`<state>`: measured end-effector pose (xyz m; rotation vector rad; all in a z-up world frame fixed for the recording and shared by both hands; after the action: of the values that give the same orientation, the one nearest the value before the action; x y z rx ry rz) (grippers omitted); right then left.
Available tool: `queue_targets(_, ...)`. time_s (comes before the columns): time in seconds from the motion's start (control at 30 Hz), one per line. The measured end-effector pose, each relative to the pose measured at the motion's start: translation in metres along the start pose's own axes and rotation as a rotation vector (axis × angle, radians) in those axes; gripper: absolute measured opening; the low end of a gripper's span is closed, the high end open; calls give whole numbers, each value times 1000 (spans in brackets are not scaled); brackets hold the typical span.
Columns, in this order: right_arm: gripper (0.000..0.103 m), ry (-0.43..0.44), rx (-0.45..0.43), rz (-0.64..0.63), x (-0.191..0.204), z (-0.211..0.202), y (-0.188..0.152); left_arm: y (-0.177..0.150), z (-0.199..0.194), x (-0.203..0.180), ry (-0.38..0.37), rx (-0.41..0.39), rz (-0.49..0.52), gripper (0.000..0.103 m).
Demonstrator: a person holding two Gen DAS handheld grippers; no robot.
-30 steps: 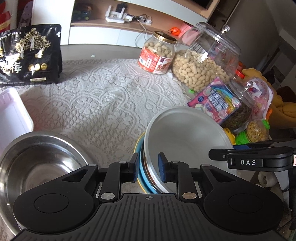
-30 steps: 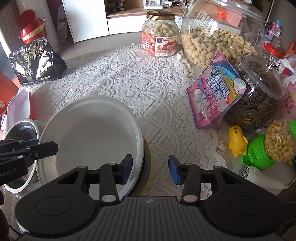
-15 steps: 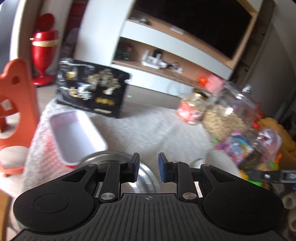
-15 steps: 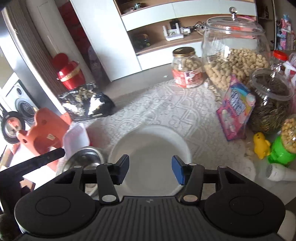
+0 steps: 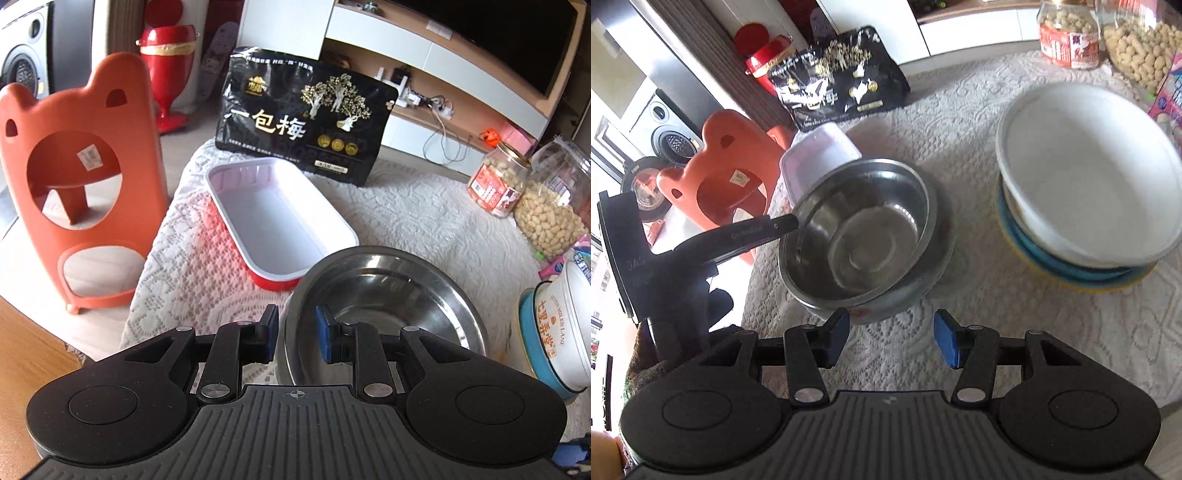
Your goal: Organize plates and bowls
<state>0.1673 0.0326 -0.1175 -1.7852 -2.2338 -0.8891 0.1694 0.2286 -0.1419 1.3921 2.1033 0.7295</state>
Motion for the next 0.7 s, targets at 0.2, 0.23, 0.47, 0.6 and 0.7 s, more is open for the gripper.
queue_targets(0.2, 51, -21, 19, 53, 4, 26, -9, -5, 8, 5, 1, 19, -21, 24)
queue_targets(0.23, 51, -25, 15, 71, 1, 31, -8, -6, 8, 5, 0, 21, -21, 24)
queue_targets(0.47, 51, -16, 9, 166, -13, 44, 1, -13, 18, 6, -10, 65, -35, 25)
queue_targets(0.6, 51, 39, -11, 164, -9, 42, 0, -16, 22, 4, -21, 77, -45, 27)
queue_targets(0.7, 51, 85, -45, 137, 0, 38, 5, -17, 26, 4, -32, 84, -58, 29)
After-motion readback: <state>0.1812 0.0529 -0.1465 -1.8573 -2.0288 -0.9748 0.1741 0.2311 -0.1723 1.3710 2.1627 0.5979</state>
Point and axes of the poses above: each gripper's, at about its wrist camera, not at the fingertips, and z roughly the way its jaws point, x to its left, y to its top, the point moved 9 cm from there along z, roughly the way its jaws point, and after that the axes turned 8 degrees about z, right-handed, at the moved point
